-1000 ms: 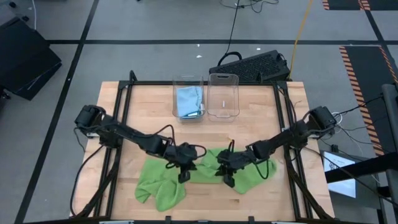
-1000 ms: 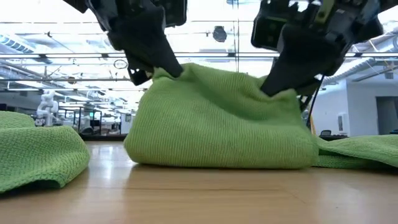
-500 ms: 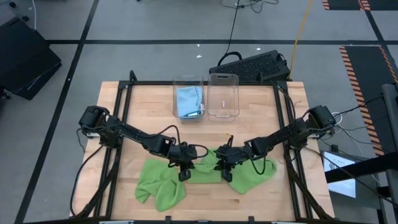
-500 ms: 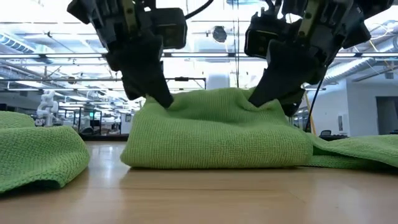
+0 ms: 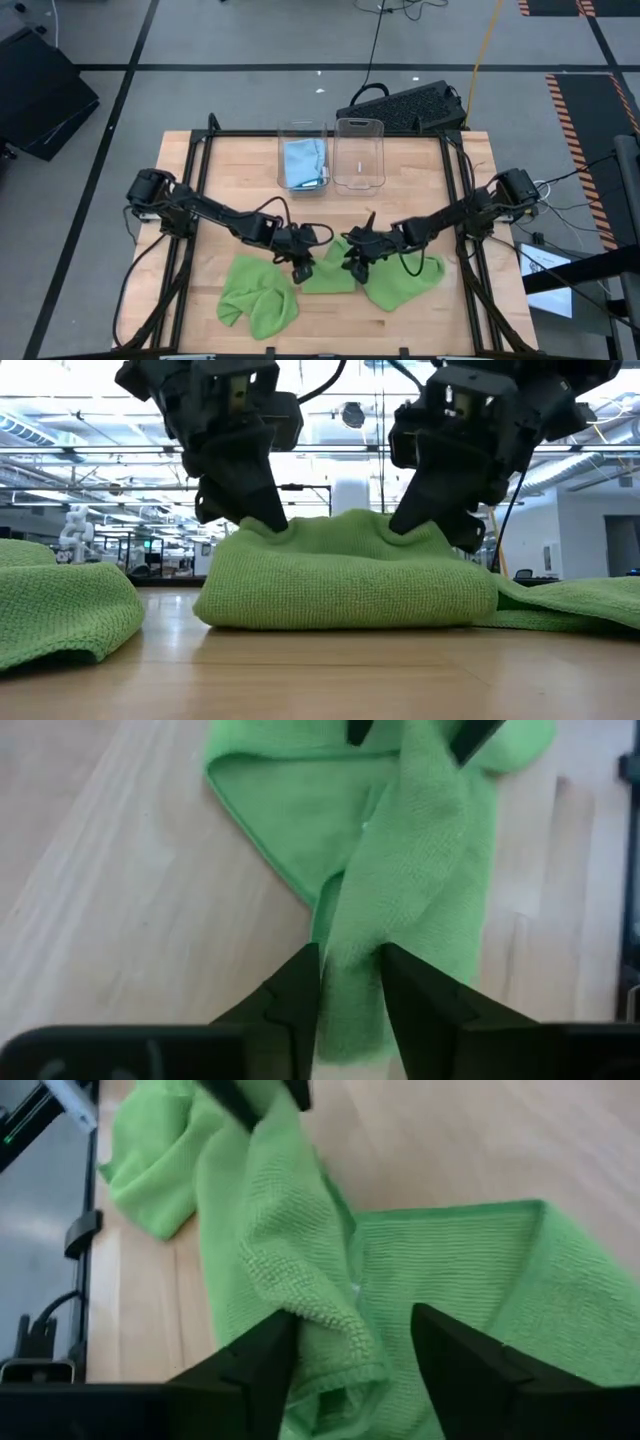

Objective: Fold microfiber towels
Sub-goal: Fold the top left green microfiber towel

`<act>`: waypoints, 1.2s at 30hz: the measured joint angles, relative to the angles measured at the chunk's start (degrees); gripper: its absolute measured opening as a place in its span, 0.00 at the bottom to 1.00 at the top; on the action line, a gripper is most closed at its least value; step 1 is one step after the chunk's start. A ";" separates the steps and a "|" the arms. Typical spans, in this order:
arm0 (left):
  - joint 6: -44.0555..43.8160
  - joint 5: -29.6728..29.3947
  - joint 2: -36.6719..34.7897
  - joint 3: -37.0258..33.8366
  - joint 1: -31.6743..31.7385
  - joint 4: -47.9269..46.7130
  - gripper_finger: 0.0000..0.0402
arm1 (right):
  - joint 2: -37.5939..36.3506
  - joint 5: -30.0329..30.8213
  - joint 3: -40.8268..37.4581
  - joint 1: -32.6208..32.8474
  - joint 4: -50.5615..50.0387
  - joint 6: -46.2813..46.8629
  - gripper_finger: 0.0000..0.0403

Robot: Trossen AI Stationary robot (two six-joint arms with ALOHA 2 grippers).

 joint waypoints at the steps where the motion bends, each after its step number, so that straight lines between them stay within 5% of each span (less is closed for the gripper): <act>1: -0.34 0.09 -0.15 0.00 0.26 0.39 0.28 | 0.00 0.02 -0.02 -0.20 0.11 0.27 0.51; 10: -0.67 1.39 -2.66 0.04 0.98 2.15 0.29 | -2.43 -0.06 0.01 -0.62 -3.75 0.01 0.62; 15: -0.53 0.88 -2.66 0.04 0.49 6.82 0.29 | -5.51 0.09 -0.02 -1.12 -12.00 -1.58 0.62; 23: 2.51 -3.19 -1.44 0.11 -0.05 14.56 0.29 | -9.24 -0.62 0.01 -0.89 -10.46 -1.83 0.60; 31: 3.73 -4.36 3.61 0.02 -1.24 16.33 0.28 | -4.06 -0.26 -2.01 2.95 16.86 -2.88 0.40; 36: 4.20 -9.36 3.73 0.00 -3.02 14.20 0.17 | 1.59 2.08 -2.35 3.62 17.44 -3.56 0.20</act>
